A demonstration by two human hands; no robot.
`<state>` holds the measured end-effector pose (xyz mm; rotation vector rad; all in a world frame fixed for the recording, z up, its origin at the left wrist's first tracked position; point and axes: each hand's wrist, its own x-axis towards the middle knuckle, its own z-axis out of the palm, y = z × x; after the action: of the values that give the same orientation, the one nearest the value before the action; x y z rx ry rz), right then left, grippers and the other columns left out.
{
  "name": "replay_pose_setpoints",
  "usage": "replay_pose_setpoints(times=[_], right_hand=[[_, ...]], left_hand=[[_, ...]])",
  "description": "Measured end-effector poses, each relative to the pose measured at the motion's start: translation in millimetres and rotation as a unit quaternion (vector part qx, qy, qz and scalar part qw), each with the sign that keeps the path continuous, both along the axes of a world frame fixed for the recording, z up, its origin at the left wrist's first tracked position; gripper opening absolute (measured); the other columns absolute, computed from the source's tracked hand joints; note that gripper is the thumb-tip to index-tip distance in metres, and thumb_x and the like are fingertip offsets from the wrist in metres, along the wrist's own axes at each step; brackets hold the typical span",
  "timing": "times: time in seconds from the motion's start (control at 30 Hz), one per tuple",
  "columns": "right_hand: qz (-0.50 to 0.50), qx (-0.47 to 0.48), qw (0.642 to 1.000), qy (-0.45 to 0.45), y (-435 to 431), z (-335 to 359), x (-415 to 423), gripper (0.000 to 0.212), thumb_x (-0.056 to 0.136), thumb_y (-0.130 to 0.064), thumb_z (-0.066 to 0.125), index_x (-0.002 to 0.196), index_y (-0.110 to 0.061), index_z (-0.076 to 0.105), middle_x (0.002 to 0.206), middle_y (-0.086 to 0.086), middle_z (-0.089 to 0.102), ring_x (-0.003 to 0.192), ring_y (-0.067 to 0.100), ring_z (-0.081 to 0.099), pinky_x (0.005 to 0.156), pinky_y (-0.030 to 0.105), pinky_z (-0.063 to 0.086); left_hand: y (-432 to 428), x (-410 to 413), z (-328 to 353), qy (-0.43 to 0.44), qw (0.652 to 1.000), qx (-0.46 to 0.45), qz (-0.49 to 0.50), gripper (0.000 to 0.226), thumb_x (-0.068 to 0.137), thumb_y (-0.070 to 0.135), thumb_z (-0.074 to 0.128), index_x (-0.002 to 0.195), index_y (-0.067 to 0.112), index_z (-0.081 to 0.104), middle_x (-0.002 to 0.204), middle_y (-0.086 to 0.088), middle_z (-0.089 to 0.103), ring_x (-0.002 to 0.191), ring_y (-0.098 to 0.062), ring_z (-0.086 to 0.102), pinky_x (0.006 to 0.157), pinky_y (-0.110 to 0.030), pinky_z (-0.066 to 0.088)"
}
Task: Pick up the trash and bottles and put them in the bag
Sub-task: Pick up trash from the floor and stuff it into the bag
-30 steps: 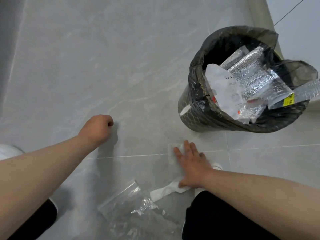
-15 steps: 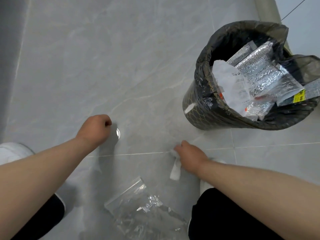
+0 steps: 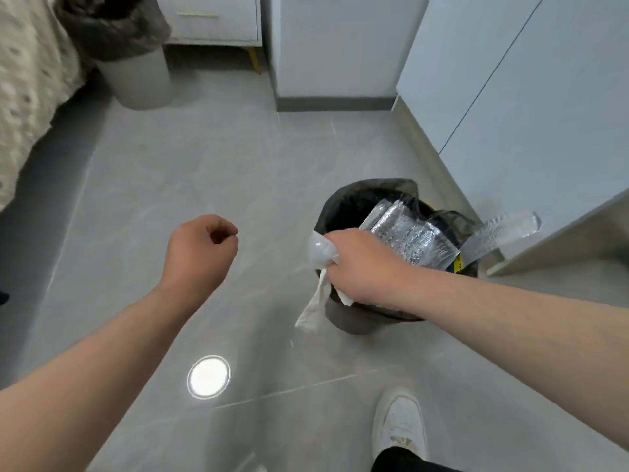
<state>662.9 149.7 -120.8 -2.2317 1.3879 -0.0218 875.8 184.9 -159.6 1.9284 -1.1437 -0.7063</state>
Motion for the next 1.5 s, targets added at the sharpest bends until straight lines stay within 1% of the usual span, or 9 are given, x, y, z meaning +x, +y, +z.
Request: replay_pose_setpoints(times=[0.23,0.37,0.53,0.67,0.8,0.9,1.0,1.27,1.5], right_hand=[[-0.201,-0.056,0.977,-0.048,-54.3,41.1,-99.7,0.027,0.078,0.0,0.051,0.056,-0.011,0.039,0.054,-0.001,0.041,0.052,0.018,0.04,0.045,0.027,0.024],[-0.267,-0.035,0.959,-0.092,-65.4,37.5,-135.2,0.029,0.082,0.0,0.052,0.06,-0.015,0.041,0.059,-0.002,0.041,0.052,0.012,0.039,0.047,0.025,0.029],[-0.281,-0.008,0.947,-0.154,-72.5,24.1,-151.6,0.018,0.079,-0.004,0.062,0.075,-0.02,0.056,0.067,-0.005,0.05,0.064,0.016,0.052,0.051,0.023,0.037],[-0.232,-0.01,0.963,-0.137,-71.7,11.3,-147.1,0.015,0.081,-0.012,0.064,0.087,-0.023,0.057,0.074,-0.011,0.055,0.069,0.012,0.055,0.051,0.015,0.037],[-0.187,-0.023,0.98,-0.071,-67.3,-12.7,-137.1,0.05,0.079,-0.038,0.068,0.124,-0.025,0.05,0.11,-0.007,0.06,0.102,0.016,0.058,0.075,0.019,0.046],[-0.062,-0.049,0.992,0.101,-57.7,-43.6,-126.7,0.094,0.078,-0.069,0.05,0.152,-0.031,0.006,0.161,0.007,0.007,0.148,0.027,0.008,0.116,0.044,0.017],[-0.038,0.034,0.984,0.172,-57.0,-78.9,-116.0,0.083,0.085,-0.072,0.032,0.149,-0.039,-0.009,0.159,0.006,-0.023,0.147,0.03,-0.017,0.116,0.057,0.004],[-0.047,0.153,0.952,0.26,-69.6,-127.6,-76.1,0.081,0.086,-0.071,0.031,0.148,-0.041,-0.011,0.153,0.005,-0.037,0.144,0.035,-0.022,0.11,0.069,0.008],[-0.052,-0.001,0.966,0.252,-62.6,-101.4,-71.0,0.076,0.08,-0.063,0.044,0.145,-0.027,0.029,0.16,0.016,0.0,0.145,0.039,0.006,0.113,0.059,0.017]], left_hand=[[-38.5,-123.1,27.6,0.023,0.991,-0.034,-0.124,0.018,0.082,0.007,0.061,0.076,0.024,0.065,0.069,0.004,0.065,0.052,-0.008,0.054,0.044,-0.012,0.04],[-44.6,-163.0,2.2,-0.025,0.964,0.014,-0.264,0.025,0.087,0.019,0.06,0.11,0.025,0.066,0.115,0.007,0.067,0.096,-0.011,0.064,0.078,-0.014,0.046],[-34.1,-133.4,-29.9,-0.27,0.902,0.012,-0.337,0.1,0.067,0.074,0.031,0.151,0.02,0.023,0.161,0.002,0.003,0.149,-0.014,0.004,0.12,-0.03,0.006],[-28.8,-113.1,-48.9,-0.212,0.917,0.097,-0.324,0.134,0.048,0.094,0.031,0.152,0.019,-0.005,0.151,0.013,-0.029,0.143,-0.005,-0.019,0.119,-0.026,-0.003],[-28.9,-115.5,-51.5,-0.154,0.932,0.072,-0.319,0.129,0.054,0.081,0.047,0.152,0.018,-0.009,0.148,0.018,-0.032,0.143,-0.001,-0.02,0.114,-0.019,-0.002],[-28.4,-116.6,-53.3,-0.143,0.934,0.072,-0.319,0.132,0.051,0.082,0.045,0.151,0.019,-0.013,0.145,0.019,-0.035,0.143,-0.002,-0.021,0.116,-0.021,-0.001],[-29.3,-115.5,-53.6,-0.142,0.931,0.078,-0.327,0.137,0.045,0.085,0.044,0.15,0.018,-0.014,0.143,0.017,-0.037,0.144,-0.005,-0.021,0.118,-0.024,0.0],[-30.2,-115.4,-55.2,-0.135,0.931,0.076,-0.331,0.142,0.04,0.086,0.043,0.15,0.017,-0.013,0.143,0.017,-0.037,0.142,-0.005,-0.023,0.117,-0.024,-0.001],[-24.0,-108.3,-54.4,-0.142,0.929,0.047,-0.337,0.127,0.049,0.085,0.039,0.15,0.027,-0.011,0.145,0.017,-0.033,0.139,-0.004,-0.026,0.119,-0.028,-0.002]])
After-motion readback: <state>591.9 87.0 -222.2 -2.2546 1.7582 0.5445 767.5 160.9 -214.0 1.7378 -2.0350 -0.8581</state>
